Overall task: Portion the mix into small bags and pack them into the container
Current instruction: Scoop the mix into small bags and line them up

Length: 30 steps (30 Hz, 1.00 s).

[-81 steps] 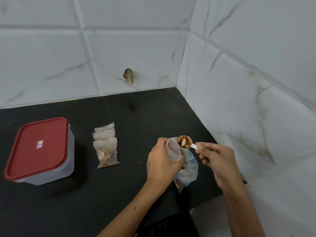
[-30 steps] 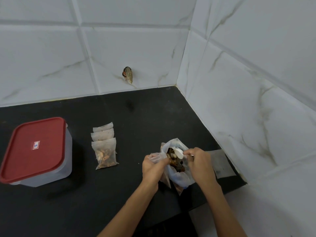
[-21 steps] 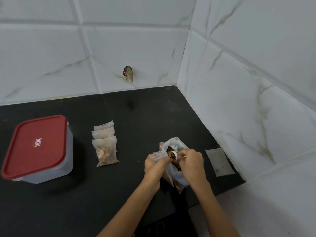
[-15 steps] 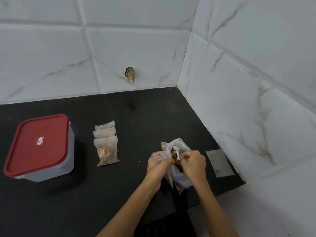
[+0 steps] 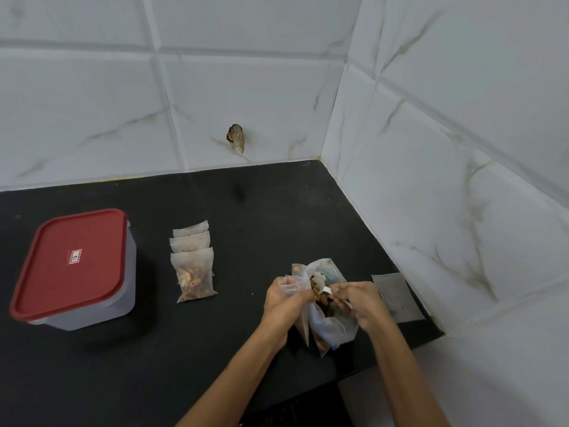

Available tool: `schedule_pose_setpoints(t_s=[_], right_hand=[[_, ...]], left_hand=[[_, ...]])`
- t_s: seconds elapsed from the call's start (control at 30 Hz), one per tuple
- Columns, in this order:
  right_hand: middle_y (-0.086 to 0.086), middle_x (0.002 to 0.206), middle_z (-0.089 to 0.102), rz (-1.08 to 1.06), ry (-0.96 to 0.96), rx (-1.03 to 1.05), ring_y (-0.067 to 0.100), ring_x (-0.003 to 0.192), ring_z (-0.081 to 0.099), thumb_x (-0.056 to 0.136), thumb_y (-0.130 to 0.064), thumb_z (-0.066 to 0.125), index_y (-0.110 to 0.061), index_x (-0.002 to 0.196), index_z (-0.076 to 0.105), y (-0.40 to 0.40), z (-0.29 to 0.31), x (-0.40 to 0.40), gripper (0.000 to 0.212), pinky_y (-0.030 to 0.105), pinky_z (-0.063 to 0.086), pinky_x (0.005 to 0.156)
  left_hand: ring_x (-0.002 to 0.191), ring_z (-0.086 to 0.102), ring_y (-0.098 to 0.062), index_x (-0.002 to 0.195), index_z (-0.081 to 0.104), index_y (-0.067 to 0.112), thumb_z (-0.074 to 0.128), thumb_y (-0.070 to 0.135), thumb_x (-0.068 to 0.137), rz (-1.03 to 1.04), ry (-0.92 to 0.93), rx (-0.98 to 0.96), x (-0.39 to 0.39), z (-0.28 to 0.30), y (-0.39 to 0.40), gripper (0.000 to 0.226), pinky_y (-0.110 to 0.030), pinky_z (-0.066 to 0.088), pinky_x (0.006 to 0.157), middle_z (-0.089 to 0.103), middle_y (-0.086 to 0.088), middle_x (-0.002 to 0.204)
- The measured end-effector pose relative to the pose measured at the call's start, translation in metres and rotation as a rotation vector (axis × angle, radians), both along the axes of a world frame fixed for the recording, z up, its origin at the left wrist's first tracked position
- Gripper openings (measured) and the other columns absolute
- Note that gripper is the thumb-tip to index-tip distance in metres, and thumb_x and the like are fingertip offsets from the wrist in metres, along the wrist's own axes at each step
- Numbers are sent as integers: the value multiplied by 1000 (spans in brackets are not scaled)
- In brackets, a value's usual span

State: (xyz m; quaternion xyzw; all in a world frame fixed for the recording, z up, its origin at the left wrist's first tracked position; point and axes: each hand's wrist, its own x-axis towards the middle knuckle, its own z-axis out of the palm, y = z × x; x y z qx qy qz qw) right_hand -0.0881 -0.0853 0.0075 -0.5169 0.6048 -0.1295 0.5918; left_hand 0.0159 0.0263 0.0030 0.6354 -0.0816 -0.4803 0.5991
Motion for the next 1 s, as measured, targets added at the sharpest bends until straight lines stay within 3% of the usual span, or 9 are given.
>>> schedule_pose_setpoints(t_s=[0.13, 0.2, 0.37, 0.43, 0.53, 0.7, 0.8, 0.93, 1.0], right_hand=[[-1, 77, 67, 245, 187, -406, 10, 74, 63, 86, -7, 62, -12, 82, 73, 13, -1, 10, 13, 23, 53, 66], [-6, 76, 65, 308, 215, -497, 6, 75, 62, 87, -9, 61, -13, 83, 73, 18, 1, 17, 13, 20, 52, 67], [7, 80, 69, 23, 57, -103, 14, 72, 61, 86, -4, 62, -11, 85, 73, 5, -2, 12, 13, 28, 54, 70], [10, 74, 67, -34, -19, -12, 13, 64, 58, 87, -1, 60, -5, 87, 73, 2, 0, 10, 13, 24, 52, 62], [10, 73, 67, -41, -90, 39, 10, 60, 57, 87, 2, 58, -4, 85, 72, 1, 4, 14, 15, 18, 48, 53], [11, 77, 67, -37, -106, -46, 11, 63, 57, 87, 1, 59, -2, 92, 71, 6, 14, 12, 14, 20, 49, 57], [11, 81, 67, -27, -99, -148, 12, 67, 57, 88, 0, 59, -6, 96, 70, 13, 28, 3, 15, 21, 48, 59], [8, 77, 67, 4, -146, -265, 12, 67, 57, 88, 0, 60, -10, 94, 70, 28, 56, -3, 15, 21, 49, 60], [8, 76, 67, 20, -202, -298, 12, 67, 57, 87, -1, 61, -13, 91, 70, 37, 70, -4, 16, 21, 50, 61]], left_hand=[[84, 65, -18, 106, 57, 5, 69, 1, 71, -58, -40, 10, -2, 2, -2, 37, -30, 52, 65, 62, -4, 93], [84, 64, -16, 108, 57, 2, 68, 1, 73, -47, -50, 4, -2, 3, -3, 37, -29, 52, 64, 61, -2, 93], [89, 66, -24, 106, 56, 5, 65, -2, 75, 67, 35, -18, -2, -2, 1, 33, -39, 56, 78, 64, -10, 96], [91, 66, -25, 106, 56, 8, 65, -2, 76, 103, 61, -18, -2, -4, 2, 33, -40, 57, 79, 64, -12, 98], [94, 66, -29, 105, 56, 11, 66, -1, 75, 126, 79, -16, -2, -5, 2, 34, -47, 56, 83, 64, -15, 101], [94, 66, -26, 109, 56, 11, 71, 2, 74, 159, 77, -31, -2, -1, 1, 39, -45, 56, 83, 64, -12, 102], [89, 62, -14, 107, 52, 15, 76, 12, 74, 125, -71, 19, 3, 7, 5, 41, -32, 55, 74, 61, -3, 100], [89, 56, -4, 101, 48, 23, 80, 27, 70, 89, -608, 25, 7, 25, 16, 45, -18, 47, 68, 53, 8, 99], [86, 56, -3, 99, 46, 26, 80, 28, 70, 53, -723, -9, 6, 36, 16, 45, -18, 49, 67, 52, 10, 96]])
